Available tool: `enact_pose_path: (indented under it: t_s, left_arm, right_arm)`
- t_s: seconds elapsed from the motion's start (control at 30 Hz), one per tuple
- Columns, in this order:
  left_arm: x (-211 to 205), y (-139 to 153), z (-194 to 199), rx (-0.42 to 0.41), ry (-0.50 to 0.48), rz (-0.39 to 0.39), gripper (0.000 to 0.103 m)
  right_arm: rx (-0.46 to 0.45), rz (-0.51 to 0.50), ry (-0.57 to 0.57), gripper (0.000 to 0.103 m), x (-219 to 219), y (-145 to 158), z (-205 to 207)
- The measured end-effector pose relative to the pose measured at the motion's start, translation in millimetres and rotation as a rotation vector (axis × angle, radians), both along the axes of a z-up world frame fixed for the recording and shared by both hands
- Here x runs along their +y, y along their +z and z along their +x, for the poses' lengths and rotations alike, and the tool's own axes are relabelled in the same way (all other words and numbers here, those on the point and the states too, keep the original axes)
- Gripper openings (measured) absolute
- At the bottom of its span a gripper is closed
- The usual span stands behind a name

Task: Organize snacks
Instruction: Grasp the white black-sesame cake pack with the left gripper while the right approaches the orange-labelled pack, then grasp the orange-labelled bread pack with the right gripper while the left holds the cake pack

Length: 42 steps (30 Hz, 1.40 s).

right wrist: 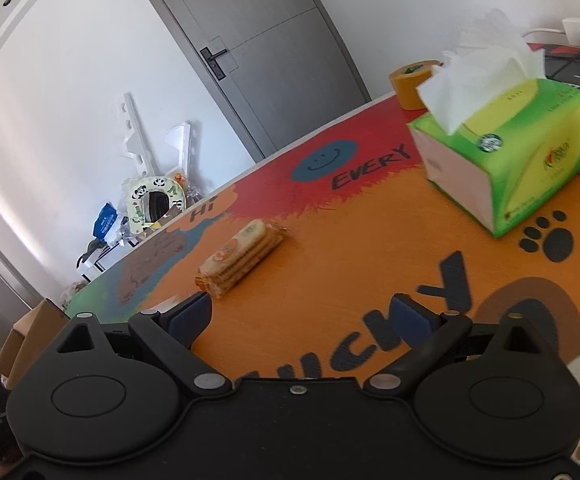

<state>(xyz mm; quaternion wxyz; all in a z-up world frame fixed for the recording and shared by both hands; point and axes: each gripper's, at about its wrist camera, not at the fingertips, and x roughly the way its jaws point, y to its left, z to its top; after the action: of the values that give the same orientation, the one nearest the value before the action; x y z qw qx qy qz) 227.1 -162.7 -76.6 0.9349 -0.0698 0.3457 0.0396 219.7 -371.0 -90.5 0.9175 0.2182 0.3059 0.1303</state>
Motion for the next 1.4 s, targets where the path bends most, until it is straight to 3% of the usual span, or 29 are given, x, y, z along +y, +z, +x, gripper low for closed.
enact_pose_path:
  t_s: [0.7, 1.23, 1.33, 1.4]
  left_arm:
    - [55, 32, 3, -0.116, 0.118, -0.095, 0.054]
    - [62, 17, 12, -0.102, 0.126, -0.12, 0.054]
    - [62, 15, 13, -0.09, 0.129, -0.119, 0.054]
    - [63, 14, 14, -0.084, 0.137, -0.12, 0.054]
  right_arm:
    - [0.03, -0.02, 0.119, 0.087, 75, 8, 60]
    - [0.067, -0.156, -0.005, 0.087, 105, -2, 106]
    - [0.054, -0.229, -0.008, 0.072, 109, -3, 102]
    - [0.054, -0.243, -0.012, 0.055, 105, -2, 98]
